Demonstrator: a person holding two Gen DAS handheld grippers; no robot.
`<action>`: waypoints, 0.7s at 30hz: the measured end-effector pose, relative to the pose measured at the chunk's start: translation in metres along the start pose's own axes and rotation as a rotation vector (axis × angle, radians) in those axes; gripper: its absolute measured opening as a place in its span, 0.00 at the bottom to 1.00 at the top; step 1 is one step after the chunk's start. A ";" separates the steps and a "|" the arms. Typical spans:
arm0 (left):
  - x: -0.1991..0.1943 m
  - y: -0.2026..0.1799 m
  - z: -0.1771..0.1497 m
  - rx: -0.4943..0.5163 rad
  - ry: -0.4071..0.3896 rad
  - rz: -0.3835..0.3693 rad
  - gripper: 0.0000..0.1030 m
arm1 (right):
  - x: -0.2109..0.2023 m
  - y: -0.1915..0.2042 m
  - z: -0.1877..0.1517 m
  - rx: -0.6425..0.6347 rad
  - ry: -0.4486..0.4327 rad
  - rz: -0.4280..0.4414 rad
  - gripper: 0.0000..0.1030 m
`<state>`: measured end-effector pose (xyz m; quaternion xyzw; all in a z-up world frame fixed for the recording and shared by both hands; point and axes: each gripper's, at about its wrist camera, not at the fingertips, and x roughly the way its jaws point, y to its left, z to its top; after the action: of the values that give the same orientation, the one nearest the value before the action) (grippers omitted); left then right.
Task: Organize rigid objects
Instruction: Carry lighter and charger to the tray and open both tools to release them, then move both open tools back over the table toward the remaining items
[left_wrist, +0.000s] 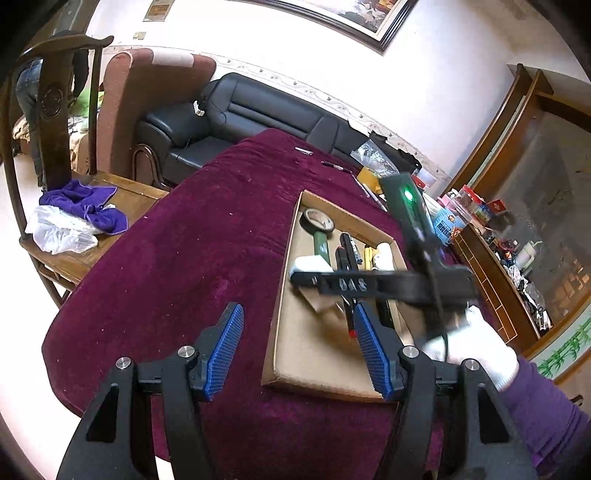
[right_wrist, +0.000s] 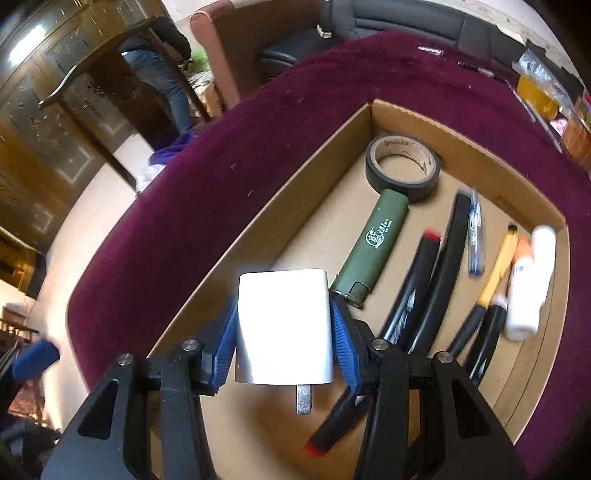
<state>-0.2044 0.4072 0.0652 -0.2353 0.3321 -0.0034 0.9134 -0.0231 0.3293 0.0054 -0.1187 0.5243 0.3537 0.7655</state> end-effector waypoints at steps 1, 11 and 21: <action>0.000 0.001 -0.001 -0.004 0.003 0.001 0.55 | 0.001 0.000 0.004 0.005 0.002 0.010 0.47; -0.003 0.003 -0.007 -0.013 0.002 0.023 0.59 | -0.073 -0.038 -0.011 0.133 -0.158 0.105 0.48; 0.000 -0.044 -0.011 0.129 0.000 0.134 0.59 | -0.216 -0.124 -0.114 0.195 -0.514 -0.243 0.60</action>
<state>-0.2049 0.3637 0.0766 -0.1532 0.3462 0.0364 0.9249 -0.0657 0.0867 0.1254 -0.0131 0.3270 0.2258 0.9176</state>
